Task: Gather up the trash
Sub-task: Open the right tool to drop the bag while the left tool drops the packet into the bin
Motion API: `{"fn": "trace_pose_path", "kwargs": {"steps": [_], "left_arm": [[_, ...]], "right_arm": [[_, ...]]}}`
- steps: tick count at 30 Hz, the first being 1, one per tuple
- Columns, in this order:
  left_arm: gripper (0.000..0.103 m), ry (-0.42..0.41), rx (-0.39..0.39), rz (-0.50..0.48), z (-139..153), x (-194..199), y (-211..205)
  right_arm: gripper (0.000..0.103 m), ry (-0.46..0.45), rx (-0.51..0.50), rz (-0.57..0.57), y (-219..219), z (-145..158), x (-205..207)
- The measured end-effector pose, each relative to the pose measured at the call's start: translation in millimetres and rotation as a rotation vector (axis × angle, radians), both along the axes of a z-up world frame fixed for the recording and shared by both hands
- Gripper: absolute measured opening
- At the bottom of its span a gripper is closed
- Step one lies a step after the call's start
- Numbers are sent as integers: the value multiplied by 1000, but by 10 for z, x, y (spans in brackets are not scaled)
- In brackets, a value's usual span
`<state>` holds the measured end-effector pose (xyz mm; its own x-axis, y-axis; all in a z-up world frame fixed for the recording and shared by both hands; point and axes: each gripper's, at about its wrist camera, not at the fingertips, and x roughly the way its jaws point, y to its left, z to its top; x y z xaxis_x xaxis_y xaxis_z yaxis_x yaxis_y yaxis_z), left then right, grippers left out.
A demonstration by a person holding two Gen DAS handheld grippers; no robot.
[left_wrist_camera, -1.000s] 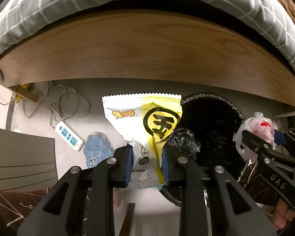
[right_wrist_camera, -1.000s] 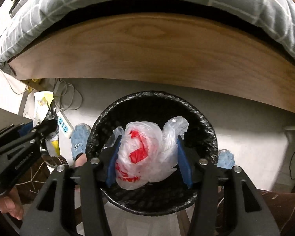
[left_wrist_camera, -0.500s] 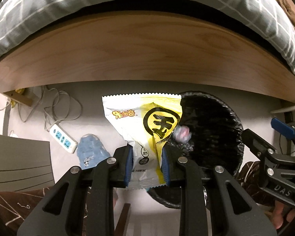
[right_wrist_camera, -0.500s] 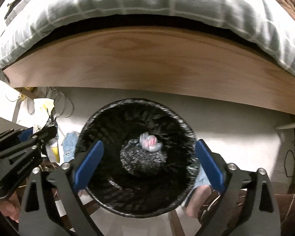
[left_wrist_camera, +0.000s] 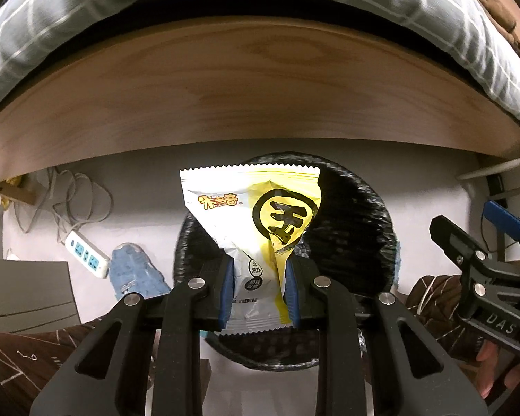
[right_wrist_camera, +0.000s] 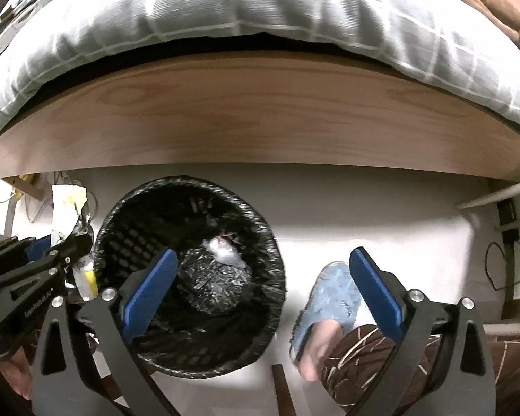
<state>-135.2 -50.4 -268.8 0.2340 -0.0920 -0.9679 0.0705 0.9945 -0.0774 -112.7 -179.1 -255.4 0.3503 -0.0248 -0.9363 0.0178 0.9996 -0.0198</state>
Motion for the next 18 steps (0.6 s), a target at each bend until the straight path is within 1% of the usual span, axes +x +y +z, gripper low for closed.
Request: {"fn": "trace_pose_path", "kwargs": {"steps": [3, 6, 7, 9, 12, 14, 16, 18], "left_arm": [[24, -2, -4, -17, 4, 6, -101], [25, -8, -6, -27, 7, 8, -156], [28, -6, -4, -27, -6, 11, -170], [31, -4, 3, -26, -26, 7, -180], [40, -5, 17, -27, -48, 13, -174], [51, -11, 25, -26, -48, 10, -168], [54, -15, 34, -28, -44, 7, -173], [60, -19, 49, -34, -42, -8, -167]], "right_arm": [[95, 2, -24, -22, -81, -6, 3], [95, -2, -22, -46, -151, 4, -1], [95, -4, -22, -52, -167, 11, -5], [95, -7, -24, -59, -186, 23, -9], [95, -12, -22, -62, -185, 33, -4], [95, -17, -23, -60, -170, 49, -6], [95, -20, -20, -59, -158, 59, -6], [95, -24, -18, -57, -144, 78, -8]]}}
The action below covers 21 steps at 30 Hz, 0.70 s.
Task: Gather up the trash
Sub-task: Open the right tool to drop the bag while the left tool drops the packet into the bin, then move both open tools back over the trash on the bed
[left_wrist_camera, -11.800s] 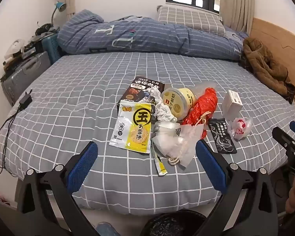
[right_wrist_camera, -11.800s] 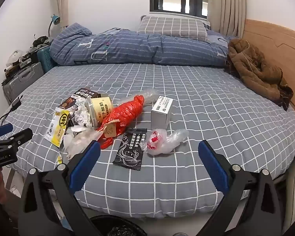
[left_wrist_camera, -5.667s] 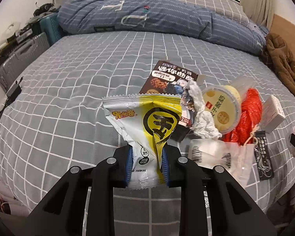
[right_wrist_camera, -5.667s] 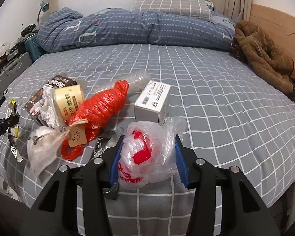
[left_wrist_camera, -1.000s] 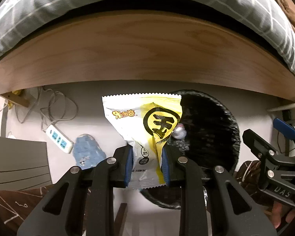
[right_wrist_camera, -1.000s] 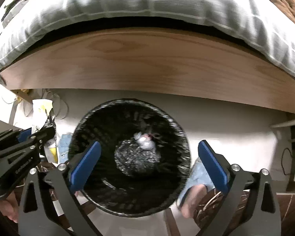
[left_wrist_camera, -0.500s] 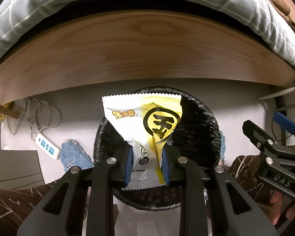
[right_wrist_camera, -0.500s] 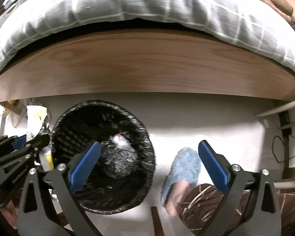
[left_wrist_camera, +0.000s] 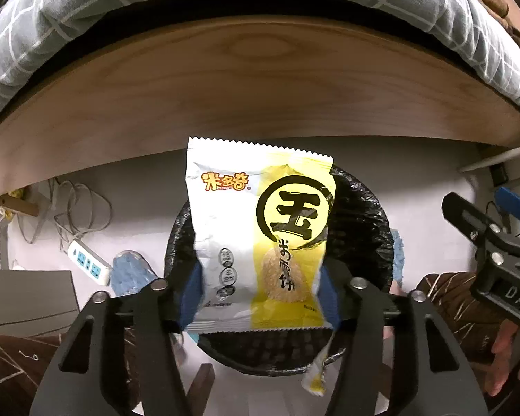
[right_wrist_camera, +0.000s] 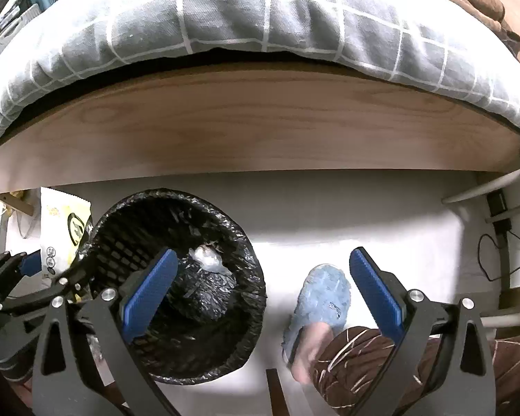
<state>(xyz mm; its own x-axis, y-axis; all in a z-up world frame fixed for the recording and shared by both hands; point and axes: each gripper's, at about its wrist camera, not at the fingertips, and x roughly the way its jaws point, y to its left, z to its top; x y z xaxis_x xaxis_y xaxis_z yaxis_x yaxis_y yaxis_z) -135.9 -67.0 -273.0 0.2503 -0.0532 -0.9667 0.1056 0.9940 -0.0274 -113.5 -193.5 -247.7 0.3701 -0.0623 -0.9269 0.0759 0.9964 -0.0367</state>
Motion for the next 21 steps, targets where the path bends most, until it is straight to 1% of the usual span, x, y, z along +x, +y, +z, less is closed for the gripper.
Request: {"fn": "trace_pose_path", "kwargs": {"steps": [2, 3, 5, 6, 8, 11, 15, 21], "left_arm": [[69, -15, 25, -5, 8, -7, 10], [71, -22, 23, -3, 18, -10, 25], [80, -32, 26, 2, 39, -10, 44], [81, -45, 28, 3, 63, -15, 53], [90, -59, 34, -4, 84, -11, 78], [97, -78, 42, -3, 134, -4, 97], [97, -82, 28, 3, 203, 20, 125], [97, -146, 18, 13, 500, 52, 150]], "right_arm": [[95, -4, 6, 3, 23, 20, 6], [95, -10, 11, 6, 44, 37, 9], [95, -25, 12, 20, 102, 73, 13], [95, -29, 12, 25, 129, 86, 14], [95, -38, 9, 35, 171, 112, 22], [95, -52, 5, 42, 202, 165, 32], [95, -77, 7, 41, 202, 262, 54], [95, -151, 14, 39, 185, 569, 95]]}}
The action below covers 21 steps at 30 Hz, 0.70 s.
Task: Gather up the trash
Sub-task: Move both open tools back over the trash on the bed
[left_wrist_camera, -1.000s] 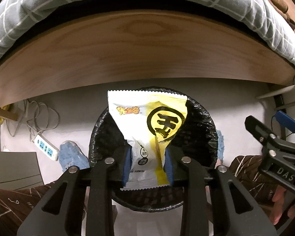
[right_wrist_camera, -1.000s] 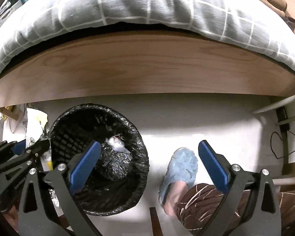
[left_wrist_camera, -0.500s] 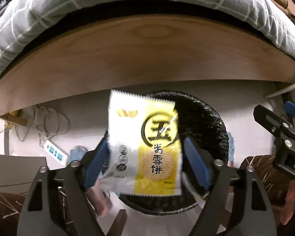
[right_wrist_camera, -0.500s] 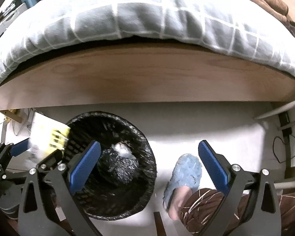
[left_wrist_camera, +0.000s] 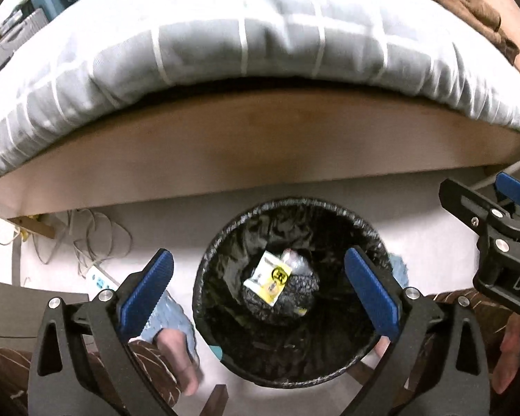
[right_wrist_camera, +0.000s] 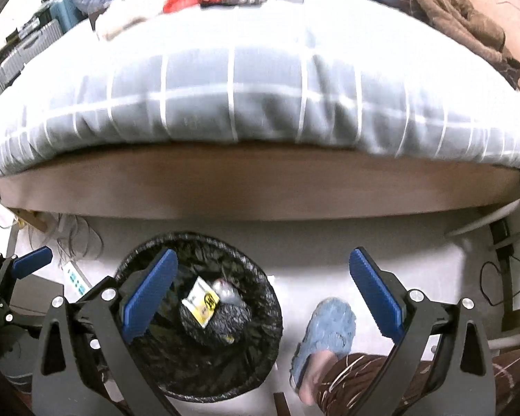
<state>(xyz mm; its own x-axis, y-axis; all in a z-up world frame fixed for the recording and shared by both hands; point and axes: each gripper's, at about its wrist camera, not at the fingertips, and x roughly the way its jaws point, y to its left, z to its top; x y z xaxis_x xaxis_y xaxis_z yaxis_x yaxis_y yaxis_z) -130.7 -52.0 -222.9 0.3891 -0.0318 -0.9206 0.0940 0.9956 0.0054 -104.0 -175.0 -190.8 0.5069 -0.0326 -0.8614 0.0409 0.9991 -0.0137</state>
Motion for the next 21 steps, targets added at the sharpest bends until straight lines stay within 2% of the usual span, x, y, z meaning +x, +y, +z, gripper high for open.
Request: {"fn": "trace_pose_path", "kwargs": {"steps": [9, 21], "left_arm": [[97, -131, -38, 33, 663, 121, 86], [97, -257, -44, 52, 1259, 331, 196]], "right_arm": [[95, -134, -1, 11, -30, 528, 77], [95, -294, -9, 44, -4, 1107, 244]]}}
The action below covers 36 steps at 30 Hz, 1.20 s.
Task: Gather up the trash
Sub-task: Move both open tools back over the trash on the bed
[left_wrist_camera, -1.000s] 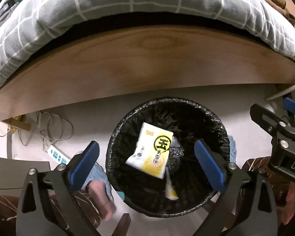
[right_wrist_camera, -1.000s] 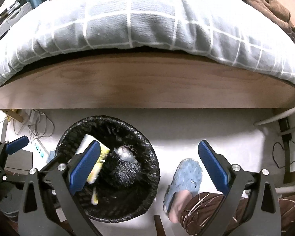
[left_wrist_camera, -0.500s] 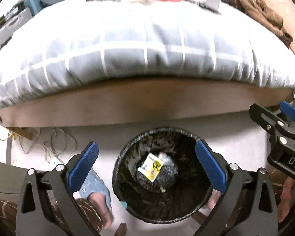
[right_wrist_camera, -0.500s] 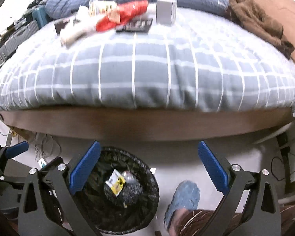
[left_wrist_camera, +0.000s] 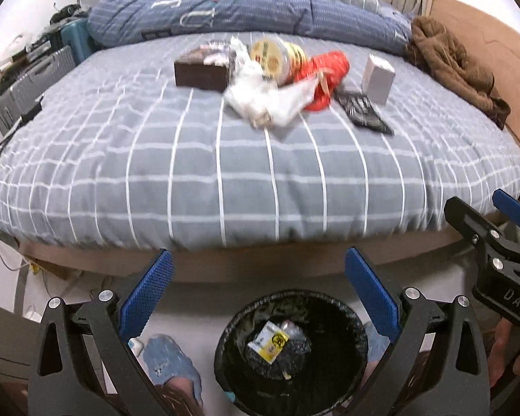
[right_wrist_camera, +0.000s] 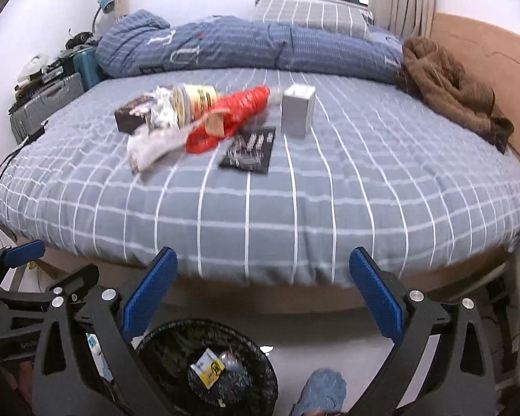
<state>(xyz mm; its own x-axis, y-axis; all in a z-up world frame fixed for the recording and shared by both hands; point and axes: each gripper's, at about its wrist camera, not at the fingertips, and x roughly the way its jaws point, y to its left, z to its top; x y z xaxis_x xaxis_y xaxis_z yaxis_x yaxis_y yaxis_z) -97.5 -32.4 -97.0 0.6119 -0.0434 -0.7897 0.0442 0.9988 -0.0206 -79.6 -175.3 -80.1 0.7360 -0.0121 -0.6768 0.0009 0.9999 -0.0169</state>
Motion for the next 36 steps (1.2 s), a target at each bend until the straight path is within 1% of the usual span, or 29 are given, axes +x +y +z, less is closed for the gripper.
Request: {"fn": "trace_pose_path", "kwargs": {"steps": [7, 17, 24, 30, 36], "left_arm": [[97, -56, -1, 33, 190, 228, 120], [97, -94, -2, 60, 370, 624, 272], [97, -86, 11, 49, 354, 970, 291], [97, -86, 23, 39, 339, 1251, 240], [97, -57, 29, 27, 232, 1529, 176]], "right_arm": [[95, -38, -18, 2, -14, 165, 191], [95, -71, -25, -3, -80, 299, 573], [95, -67, -43, -5, -96, 288, 928], [95, -57, -16, -37, -216, 275, 1280], [95, -57, -19, -64, -304, 255, 1623]]}}
